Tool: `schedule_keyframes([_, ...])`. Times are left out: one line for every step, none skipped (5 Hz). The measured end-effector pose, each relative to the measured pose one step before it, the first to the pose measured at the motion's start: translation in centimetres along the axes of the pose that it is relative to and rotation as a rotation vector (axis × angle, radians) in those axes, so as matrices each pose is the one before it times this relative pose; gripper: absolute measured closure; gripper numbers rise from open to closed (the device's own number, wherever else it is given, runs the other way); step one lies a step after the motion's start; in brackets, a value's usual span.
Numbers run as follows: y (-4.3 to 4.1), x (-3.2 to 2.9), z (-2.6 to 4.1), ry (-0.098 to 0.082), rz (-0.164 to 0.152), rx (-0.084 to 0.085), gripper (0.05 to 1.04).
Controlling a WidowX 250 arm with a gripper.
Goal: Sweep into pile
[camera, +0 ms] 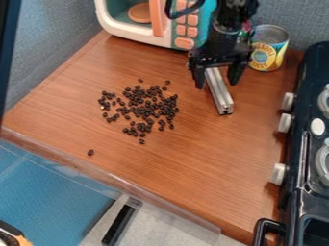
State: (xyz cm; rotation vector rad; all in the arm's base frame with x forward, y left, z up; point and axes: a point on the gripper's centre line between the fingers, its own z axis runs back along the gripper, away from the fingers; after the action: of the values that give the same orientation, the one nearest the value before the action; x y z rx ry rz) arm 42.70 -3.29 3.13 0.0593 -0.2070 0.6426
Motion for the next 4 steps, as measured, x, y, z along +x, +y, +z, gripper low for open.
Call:
schedule_keyframes([0.229,-0.345,-1.093,0.0112,-0.0109,0.0123,0.13])
schedule_keyframes([0.269,0.056,-0.182,0.0218,0.021,-0.0163,0.383])
schedule_keyframes([0.671,0.441,-0.213,0.0058,0.0333,0.0062,0.675])
schedule_keyframes([0.038,-0.228,0.073,0.0287,0.0141,-0.0061,0.702])
